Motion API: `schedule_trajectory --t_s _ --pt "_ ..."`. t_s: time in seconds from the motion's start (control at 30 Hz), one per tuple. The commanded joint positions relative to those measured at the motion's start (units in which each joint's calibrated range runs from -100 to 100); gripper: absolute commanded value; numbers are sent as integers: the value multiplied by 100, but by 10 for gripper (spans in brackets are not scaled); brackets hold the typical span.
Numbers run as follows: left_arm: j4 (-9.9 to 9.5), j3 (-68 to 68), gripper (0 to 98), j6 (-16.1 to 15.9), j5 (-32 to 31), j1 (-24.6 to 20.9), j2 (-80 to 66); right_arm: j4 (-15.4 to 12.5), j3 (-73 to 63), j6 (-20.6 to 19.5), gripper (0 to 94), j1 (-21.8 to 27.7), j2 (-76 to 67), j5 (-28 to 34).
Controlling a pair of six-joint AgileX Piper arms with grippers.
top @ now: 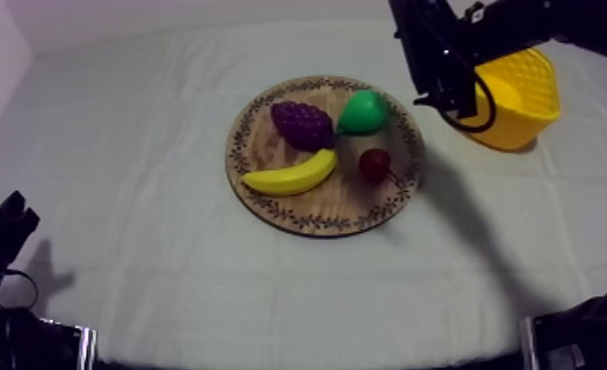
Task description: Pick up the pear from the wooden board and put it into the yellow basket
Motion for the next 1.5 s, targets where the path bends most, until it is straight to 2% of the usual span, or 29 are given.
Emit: schedule_trajectory --t_s 0.0,0.2,0.47,0.67,0.73,0.87,0.97,1.1,1.47 --pt "-1 0 1 1 -1 0 -1 48 24 -41 751 -56 183 -165" --pt "-1 0 1 1 -1 0 -1 409 -193 -496 744 -265 997 -635" --pt "-1 0 1 1 -1 0 -1 998 -843 -1078 736 -351 2111 -760" --pt "-1 0 1 1 -1 0 -1 1243 -1373 -1368 724 -370 2811 -804" --pt "-1 0 1 1 -1 0 -1 1344 -1538 -1482 696 -392 3013 -868" --pt "-1 0 1 1 -1 0 -1 1510 -1834 -1688 580 -440 3335 -930" --pt "-1 0 1 1 -1 0 -1 1581 -1971 -1791 474 -481 3507 -953" --pt "-1 0 1 1 -1 0 -1 1667 -2062 -1906 402 -513 3628 -972" --pt "-1 0 1 -1 -1 0 -1 1272 -1488 -1500 370 -379 2714 -920"
